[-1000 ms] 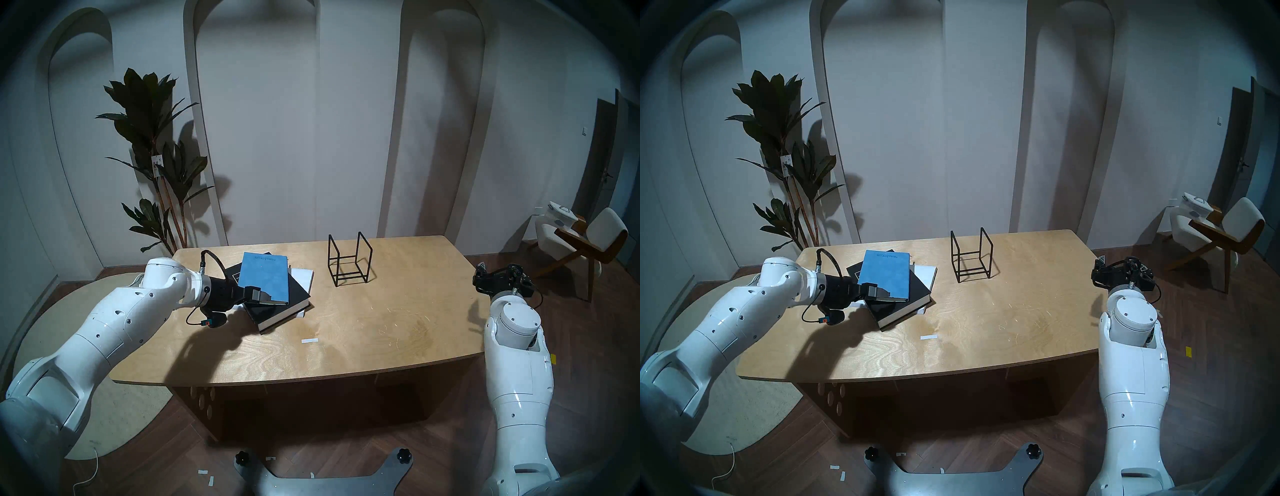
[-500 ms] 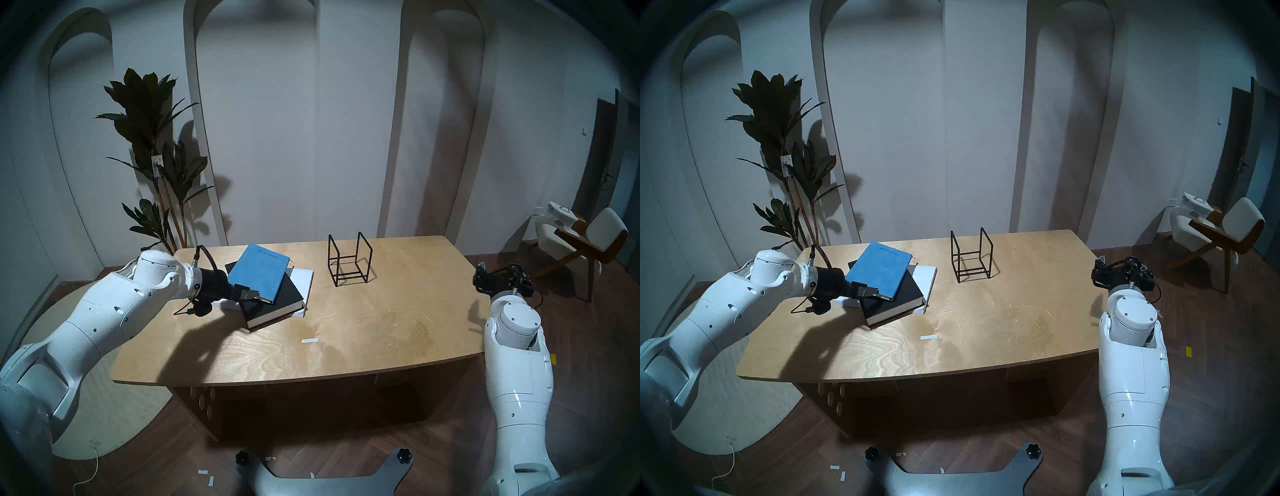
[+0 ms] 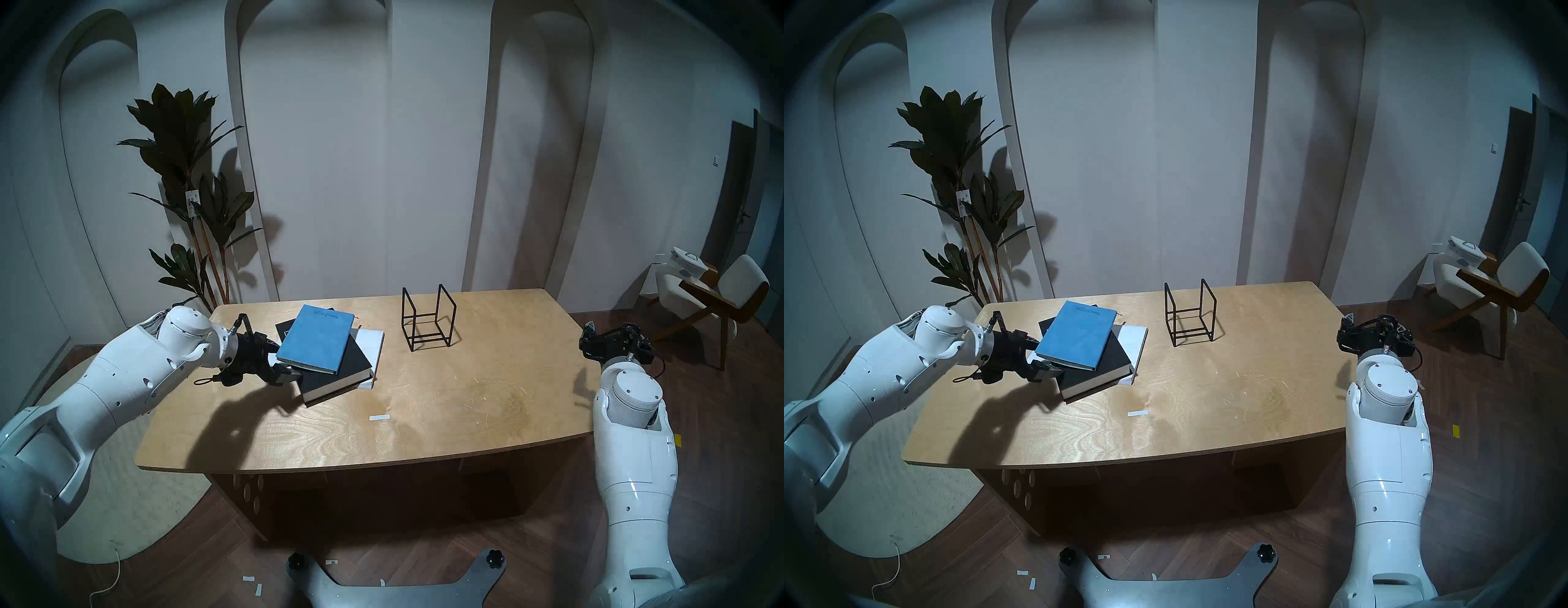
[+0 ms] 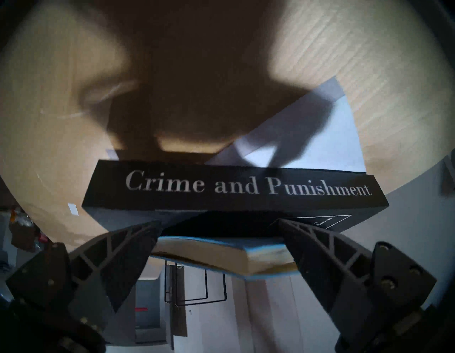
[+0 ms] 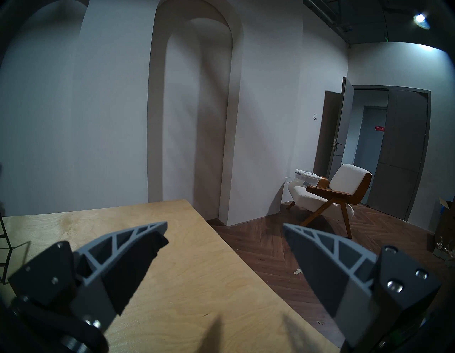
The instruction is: Stack the books into one stack
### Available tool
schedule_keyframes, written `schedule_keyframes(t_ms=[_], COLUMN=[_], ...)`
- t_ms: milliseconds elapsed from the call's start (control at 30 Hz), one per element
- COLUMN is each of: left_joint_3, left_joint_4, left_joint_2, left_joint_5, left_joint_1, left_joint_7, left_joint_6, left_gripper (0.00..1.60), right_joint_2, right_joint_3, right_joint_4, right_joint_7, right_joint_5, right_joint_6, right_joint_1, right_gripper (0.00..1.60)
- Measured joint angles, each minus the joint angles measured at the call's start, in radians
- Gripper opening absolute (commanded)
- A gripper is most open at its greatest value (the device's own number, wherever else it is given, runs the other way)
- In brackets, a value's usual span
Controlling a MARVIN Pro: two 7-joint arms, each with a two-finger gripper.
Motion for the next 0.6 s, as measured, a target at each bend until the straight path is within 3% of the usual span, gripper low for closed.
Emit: schedule_keyframes(t_ms=[167, 267, 533, 600], left_joint_3=[0.004, -0.018, -0.132, -0.163], left_joint_4=[0.057, 0.095, 0.120, 0.104], left_joint_2=[-0.009, -0.024, -0.053, -0.055], left_joint_5=[0.047, 0.043, -0.132, -0.217], left_joint_1=[-0.036, -0.057, -0.108, -0.123], left_joint_7=[0.022, 0.033, 0.139, 0.212], left_joint_6=[0.075, 0.086, -0.003, -0.076], left_gripper=[1.60, 1.60, 1.60, 1.60], right_joint_2=[-0.001, -0.002, -0.002, -0.003], right_joint_3=[0.001, 0.001, 0.003, 0.003], right_joint_4=[0.000, 0.000, 0.002, 0.003], right_joint_7=[0.001, 0.002, 0.004, 0.004], right_joint_5=[-0.001, -0.002, -0.005, -0.005], right_joint_6=[0.000, 0.000, 0.000, 0.000], right_joint_1=[0.000, 0.001, 0.002, 0.002], right_gripper=[1.60, 1.60, 1.60, 1.60])
